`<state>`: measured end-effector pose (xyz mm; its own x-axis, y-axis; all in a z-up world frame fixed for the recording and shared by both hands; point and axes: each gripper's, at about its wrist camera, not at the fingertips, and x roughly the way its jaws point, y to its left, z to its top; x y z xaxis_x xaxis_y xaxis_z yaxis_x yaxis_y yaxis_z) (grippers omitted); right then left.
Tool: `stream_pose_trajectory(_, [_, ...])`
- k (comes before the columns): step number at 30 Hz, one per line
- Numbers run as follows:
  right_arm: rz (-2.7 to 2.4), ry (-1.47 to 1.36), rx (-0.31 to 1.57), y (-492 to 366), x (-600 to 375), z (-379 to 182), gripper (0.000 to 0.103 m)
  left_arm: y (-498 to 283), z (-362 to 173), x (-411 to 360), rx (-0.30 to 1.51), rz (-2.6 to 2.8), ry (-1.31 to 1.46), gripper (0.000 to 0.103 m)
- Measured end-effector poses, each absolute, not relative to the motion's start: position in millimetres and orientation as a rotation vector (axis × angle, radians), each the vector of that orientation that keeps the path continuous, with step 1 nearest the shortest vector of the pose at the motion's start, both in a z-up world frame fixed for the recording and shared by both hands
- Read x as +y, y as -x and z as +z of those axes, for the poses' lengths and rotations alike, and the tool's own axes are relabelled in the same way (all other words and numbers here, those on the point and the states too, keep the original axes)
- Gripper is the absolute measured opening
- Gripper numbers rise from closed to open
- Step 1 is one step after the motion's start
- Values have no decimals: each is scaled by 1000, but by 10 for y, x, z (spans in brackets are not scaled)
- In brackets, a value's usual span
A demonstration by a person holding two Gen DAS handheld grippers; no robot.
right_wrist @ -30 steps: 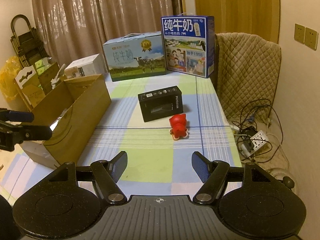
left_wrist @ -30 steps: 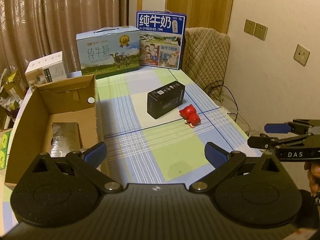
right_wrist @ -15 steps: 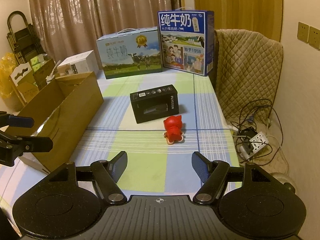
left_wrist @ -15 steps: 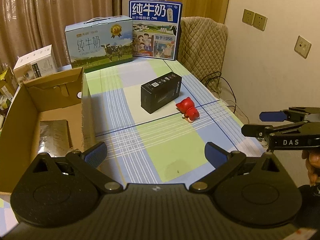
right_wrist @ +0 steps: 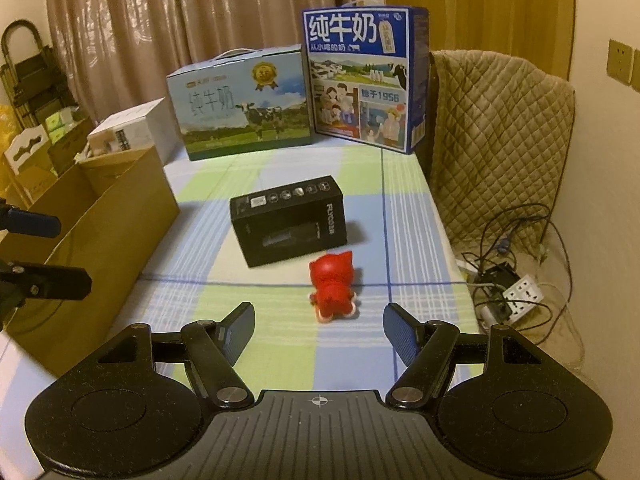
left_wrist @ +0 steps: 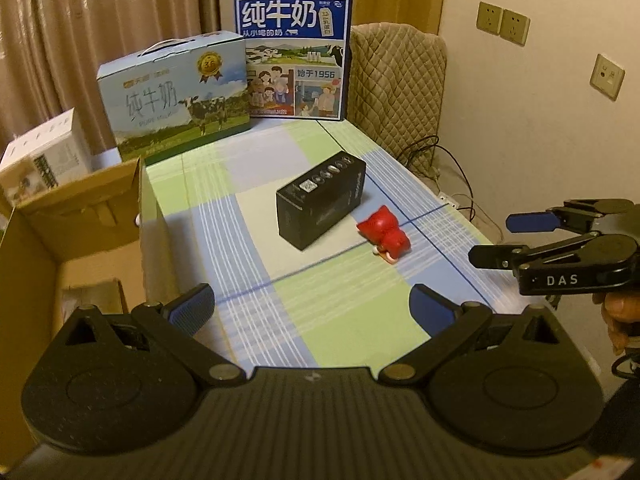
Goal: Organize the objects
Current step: 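Move the left tool to the black FLYCO box while the right tool approaches the red cat toy, then grasp the black FLYCO box with the left tool while the right tool grasps the red cat toy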
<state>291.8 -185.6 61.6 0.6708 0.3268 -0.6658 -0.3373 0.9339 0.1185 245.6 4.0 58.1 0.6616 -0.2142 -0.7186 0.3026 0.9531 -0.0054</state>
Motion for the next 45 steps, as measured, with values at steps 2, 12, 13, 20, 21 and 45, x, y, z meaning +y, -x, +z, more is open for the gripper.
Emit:
stream_pose_trajectory(2, [366, 3, 737, -3034, -1830, 572, 68, -2592, 568, 29, 808, -311, -135, 102])
stream_pose_trajectory(12, [353, -4, 786, -3557, -1641, 149, 68, -3245, 374, 7, 860, -315, -201, 102])
stream_pose_trajectory(13, [353, -6, 791, -3605, -1634, 119, 68, -3297, 352, 3, 862, -317, -204, 102])
stream_pose_trajectory(20, [357, 62, 838, -3928, -1485, -161, 68, -3605, 214, -18, 867, -330, -234, 102])
stream_pose_trajectory(21, [355, 77, 843, -3957, -1459, -198, 68, -3638, 197, -8, 868, -329, -234, 102])
stream_pose_trajectory(45, [271, 63, 837, -4084, -1487, -118, 43, -3975, 49, -39, 899, -362, -218, 101])
